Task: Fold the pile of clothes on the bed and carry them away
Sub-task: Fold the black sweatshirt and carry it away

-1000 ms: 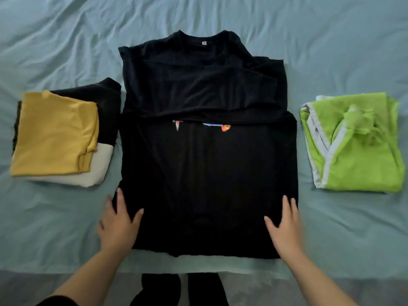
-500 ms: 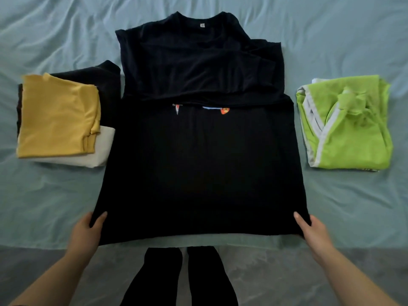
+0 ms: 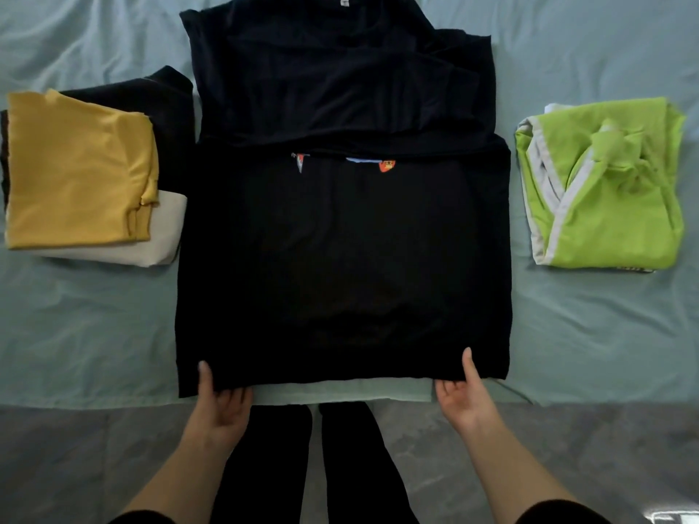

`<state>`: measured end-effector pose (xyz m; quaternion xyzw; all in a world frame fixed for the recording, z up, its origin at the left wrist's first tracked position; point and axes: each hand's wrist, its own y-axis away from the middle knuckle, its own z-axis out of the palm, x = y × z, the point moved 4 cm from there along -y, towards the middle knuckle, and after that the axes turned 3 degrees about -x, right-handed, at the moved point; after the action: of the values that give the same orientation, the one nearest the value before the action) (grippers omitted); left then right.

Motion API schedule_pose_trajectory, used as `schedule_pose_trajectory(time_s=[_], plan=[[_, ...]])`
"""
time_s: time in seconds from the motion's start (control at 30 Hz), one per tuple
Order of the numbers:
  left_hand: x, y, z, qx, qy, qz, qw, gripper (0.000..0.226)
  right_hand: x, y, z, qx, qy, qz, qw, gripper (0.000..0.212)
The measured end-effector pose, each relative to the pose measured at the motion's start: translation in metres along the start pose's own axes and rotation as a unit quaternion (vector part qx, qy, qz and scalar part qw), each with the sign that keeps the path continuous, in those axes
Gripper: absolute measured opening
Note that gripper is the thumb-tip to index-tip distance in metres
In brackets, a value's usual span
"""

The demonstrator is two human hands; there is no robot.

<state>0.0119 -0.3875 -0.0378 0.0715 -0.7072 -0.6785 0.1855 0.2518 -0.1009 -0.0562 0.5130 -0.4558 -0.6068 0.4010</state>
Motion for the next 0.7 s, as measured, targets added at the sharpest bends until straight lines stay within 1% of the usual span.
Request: schedule_pose_trajectory(time_s=[0.07,0.1,0.2,0.3,0.4,0.47,0.53,0.57,0.6,0.63,0.67,0.7], plan=[[-0.002,-0.007,-0.005,0.012,-0.013,-0.008,1.000,0.025,-0.002,-0.001,-0.003,0.018,-0.002,-0.002,1.000,0.037],[0.001,-0.010,-0.014,0.032,-0.027,-0.005,0.999,0.019,-0.004,0.000,-0.011,0.035,0.008,-0.004,0.999,0.039],[0.012,-0.009,-0.045,0.078,-0.062,-0.006,0.995,0.030,-0.010,0.006,-0.038,0.061,0.052,0.011,0.997,0.046],[0.016,-0.008,-0.057,0.068,-0.091,-0.031,0.993,0.019,-0.011,0.013,-0.045,0.060,0.071,0.017,0.996,0.044],[0.011,-0.001,-0.047,0.065,-0.092,-0.036,0.993,0.030,-0.012,0.019,-0.041,0.048,0.100,0.016,0.994,0.037],[0.011,0.012,-0.033,0.062,-0.084,-0.013,0.994,0.034,-0.015,0.024,-0.038,0.060,0.118,0.000,0.991,0.032],[0.016,0.028,-0.015,0.062,-0.079,0.030,0.994,0.025,-0.028,0.032,-0.028,0.118,0.156,-0.074,0.978,0.026],[0.021,0.036,-0.002,0.060,-0.083,0.055,0.993,0.016,-0.040,0.039,-0.018,0.154,0.198,-0.130,0.959,0.024],[0.027,0.044,0.014,0.053,-0.088,0.076,0.992,0.009,-0.054,0.047,-0.002,0.169,0.233,-0.188,0.939,0.023],[0.034,0.051,0.030,0.044,-0.092,0.095,0.990,0.009,-0.068,0.054,0.018,0.165,0.246,-0.240,0.924,0.021],[0.043,0.056,0.047,0.034,-0.094,0.106,0.989,0.012,-0.081,0.059,0.039,0.147,0.242,-0.275,0.919,0.018],[0.053,0.060,0.065,0.020,-0.088,0.114,0.989,0.015,-0.094,0.060,0.059,0.123,0.230,-0.293,0.920,0.013]])
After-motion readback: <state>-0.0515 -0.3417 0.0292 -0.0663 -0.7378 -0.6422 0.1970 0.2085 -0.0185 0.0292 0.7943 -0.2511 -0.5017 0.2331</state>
